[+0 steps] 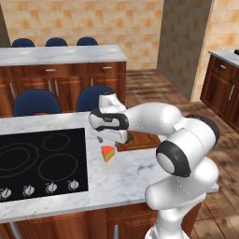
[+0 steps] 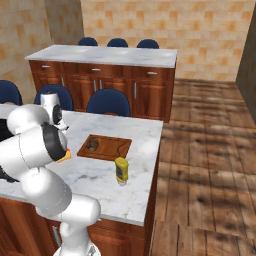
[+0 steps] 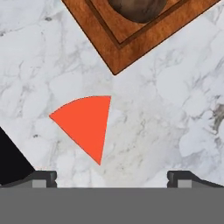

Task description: Retrieve the reheated potato from the microwave, then place the potato, cheese, and condiment on the cutting board.

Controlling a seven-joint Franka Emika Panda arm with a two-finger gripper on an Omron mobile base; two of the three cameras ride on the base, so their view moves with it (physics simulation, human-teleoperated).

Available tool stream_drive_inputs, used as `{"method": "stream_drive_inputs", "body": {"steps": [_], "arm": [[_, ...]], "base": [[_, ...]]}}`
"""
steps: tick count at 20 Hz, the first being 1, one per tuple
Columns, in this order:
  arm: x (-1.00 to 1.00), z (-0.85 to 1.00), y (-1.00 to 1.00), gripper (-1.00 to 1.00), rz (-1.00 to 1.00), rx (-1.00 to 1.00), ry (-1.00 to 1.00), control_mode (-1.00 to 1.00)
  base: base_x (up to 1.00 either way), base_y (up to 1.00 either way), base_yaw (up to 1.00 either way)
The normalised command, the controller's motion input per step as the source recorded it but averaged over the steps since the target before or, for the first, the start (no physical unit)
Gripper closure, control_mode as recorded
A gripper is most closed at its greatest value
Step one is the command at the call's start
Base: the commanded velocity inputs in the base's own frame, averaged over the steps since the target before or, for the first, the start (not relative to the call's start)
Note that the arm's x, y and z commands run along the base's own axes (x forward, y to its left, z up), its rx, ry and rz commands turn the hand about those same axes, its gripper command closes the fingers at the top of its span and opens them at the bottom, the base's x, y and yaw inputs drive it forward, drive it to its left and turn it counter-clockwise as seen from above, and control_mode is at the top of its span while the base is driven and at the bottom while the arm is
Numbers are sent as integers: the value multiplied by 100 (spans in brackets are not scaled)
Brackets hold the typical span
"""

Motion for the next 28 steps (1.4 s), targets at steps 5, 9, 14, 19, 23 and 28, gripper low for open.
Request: {"method": "stream_drive_inputs", "body": {"steps": [5, 9, 14, 19, 23, 28], "arm": [[17, -21, 1, -100, 16, -2, 0, -100], [26, -21, 4, -100, 12, -1, -5, -100], [16, -24, 6, -100, 3, -3, -8, -100], [3, -11, 8, -100, 0, 0, 0, -100], [0, -9, 0, -100, 0, 0, 0, -100], [0, -9, 0, -100, -1, 0, 1, -100]], "base": [[0, 0, 0], [0, 0, 0], [0, 0, 0], [0, 0, 0], [0, 0, 0], [0, 0, 0]]}}
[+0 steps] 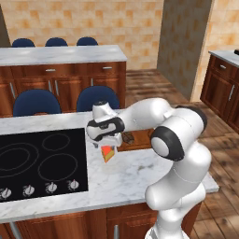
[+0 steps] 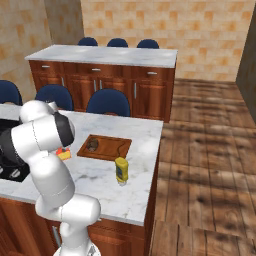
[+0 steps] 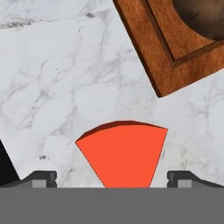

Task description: Retrieve the reheated potato from the microwave, then place the potato, cheese, and condiment on the cutting board.

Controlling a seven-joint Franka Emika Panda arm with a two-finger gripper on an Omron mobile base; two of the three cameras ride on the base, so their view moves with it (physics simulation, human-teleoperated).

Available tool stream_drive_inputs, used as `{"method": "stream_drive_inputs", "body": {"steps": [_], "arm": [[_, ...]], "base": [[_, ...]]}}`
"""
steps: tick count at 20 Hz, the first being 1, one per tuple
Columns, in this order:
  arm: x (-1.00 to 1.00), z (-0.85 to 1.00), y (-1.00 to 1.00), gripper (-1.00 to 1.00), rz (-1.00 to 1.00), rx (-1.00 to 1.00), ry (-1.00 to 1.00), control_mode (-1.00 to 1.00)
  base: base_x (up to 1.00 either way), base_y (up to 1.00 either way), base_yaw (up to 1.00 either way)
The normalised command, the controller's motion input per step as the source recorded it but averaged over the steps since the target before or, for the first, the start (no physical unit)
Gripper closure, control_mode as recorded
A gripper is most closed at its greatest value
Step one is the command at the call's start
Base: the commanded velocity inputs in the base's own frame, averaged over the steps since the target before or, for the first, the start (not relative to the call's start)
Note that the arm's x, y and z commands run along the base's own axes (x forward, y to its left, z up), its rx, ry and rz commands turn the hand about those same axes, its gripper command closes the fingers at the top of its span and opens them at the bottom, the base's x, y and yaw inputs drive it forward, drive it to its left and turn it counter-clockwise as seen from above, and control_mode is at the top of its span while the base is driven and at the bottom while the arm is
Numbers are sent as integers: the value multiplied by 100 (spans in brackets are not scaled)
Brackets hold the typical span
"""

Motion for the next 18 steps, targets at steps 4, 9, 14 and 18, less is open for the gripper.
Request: {"method": "stream_drive_inputs", "body": {"steps": [4, 9, 14, 18], "arm": [[0, -16, 0, -100, -1, 0, 0, -100], [0, -18, 0, -100, 0, 0, 0, -100], [3, -19, -1, -100, 0, -1, 0, -100], [0, -10, -10, -100, 0, 0, 0, -100]], "base": [[0, 0, 0], [0, 0, 0], [0, 0, 0], [0, 0, 0]]}}
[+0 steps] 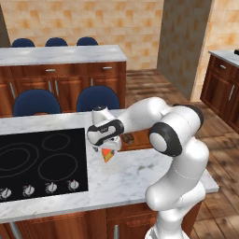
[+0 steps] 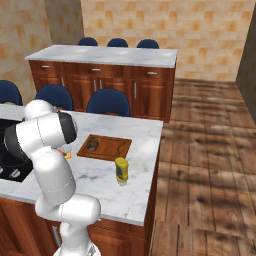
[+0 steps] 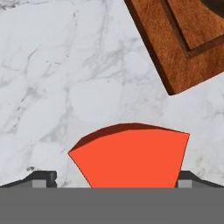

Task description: Retrieve the reheated potato from the microwave, then place the potato, cheese, and condiment on the cutting board.

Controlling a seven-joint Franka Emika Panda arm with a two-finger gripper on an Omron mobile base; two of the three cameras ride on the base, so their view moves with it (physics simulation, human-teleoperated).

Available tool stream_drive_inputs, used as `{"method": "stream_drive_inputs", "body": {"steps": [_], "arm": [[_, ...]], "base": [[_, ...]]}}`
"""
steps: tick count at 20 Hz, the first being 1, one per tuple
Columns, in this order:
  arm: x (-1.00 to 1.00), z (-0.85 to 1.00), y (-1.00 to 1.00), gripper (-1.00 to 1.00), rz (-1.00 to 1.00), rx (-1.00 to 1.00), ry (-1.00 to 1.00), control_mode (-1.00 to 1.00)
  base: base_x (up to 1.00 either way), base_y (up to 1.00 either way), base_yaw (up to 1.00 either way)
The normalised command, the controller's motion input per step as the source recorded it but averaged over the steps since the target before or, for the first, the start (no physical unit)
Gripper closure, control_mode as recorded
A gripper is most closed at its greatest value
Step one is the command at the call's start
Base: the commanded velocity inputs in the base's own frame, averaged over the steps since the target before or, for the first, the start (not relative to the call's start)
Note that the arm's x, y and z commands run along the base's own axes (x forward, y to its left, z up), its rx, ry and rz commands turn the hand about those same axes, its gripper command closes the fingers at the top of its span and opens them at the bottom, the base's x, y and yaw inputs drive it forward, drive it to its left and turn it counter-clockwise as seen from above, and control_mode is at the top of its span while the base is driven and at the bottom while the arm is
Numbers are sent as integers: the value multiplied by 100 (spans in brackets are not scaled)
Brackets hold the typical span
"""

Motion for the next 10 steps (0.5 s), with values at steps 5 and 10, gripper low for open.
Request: {"method": "stream_drive_inputs", "body": {"steps": [5, 10], "arm": [[-3, -9, -17, -100, 0, -1, 0, -100], [-4, -18, -12, -100, 0, -1, 1, -100]], "base": [[0, 0, 0], [0, 0, 0]]}}
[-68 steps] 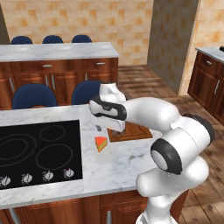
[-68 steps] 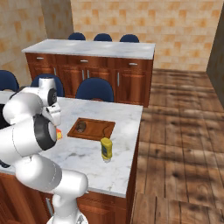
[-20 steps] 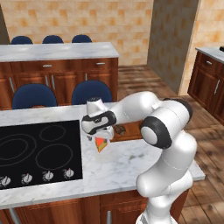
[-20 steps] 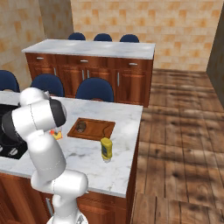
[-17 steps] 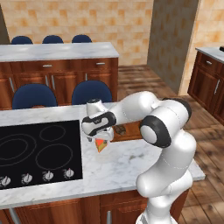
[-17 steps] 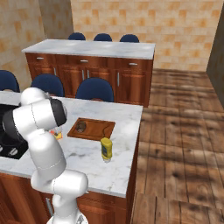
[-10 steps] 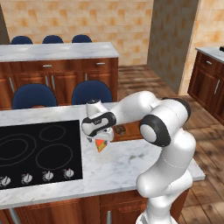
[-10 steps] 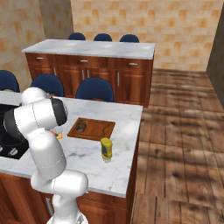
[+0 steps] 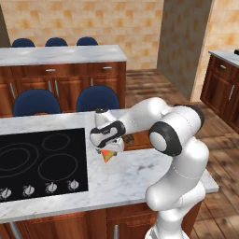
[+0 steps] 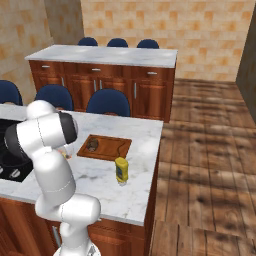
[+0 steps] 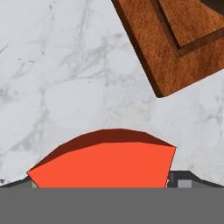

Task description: Retrieve the reheated potato from the microwave, then place the potato, cheese, and condiment on the cutting board.

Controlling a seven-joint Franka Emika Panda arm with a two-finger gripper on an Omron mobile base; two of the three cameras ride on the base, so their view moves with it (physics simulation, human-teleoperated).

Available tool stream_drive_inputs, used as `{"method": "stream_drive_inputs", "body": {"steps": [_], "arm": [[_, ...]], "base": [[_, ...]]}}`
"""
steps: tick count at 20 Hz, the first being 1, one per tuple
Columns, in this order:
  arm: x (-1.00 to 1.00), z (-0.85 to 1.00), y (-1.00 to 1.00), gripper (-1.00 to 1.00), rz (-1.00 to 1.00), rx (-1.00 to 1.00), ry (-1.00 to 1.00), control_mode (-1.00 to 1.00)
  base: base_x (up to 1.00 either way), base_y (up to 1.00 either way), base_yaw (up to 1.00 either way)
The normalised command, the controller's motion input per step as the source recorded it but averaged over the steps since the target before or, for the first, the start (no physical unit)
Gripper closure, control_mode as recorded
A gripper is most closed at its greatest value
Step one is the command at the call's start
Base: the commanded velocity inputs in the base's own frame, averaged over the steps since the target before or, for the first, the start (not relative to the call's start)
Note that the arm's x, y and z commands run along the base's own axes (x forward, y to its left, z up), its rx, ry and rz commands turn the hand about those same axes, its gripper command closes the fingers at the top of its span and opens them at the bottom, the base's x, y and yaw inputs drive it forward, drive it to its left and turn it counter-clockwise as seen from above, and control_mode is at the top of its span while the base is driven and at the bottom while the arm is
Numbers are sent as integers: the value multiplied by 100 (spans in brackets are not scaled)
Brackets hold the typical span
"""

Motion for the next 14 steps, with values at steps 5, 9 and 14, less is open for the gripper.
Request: {"method": "stream_drive_inputs", "body": {"steps": [5, 9, 14], "arm": [[1, -19, 0, 100, 0, 0, 0, -100], [-3, -5, -4, 100, 0, 0, 0, -100], [-4, 8, -14, 100, 0, 0, 4, -100]], "base": [[0, 0, 0], [0, 0, 0], [0, 0, 0]]}}
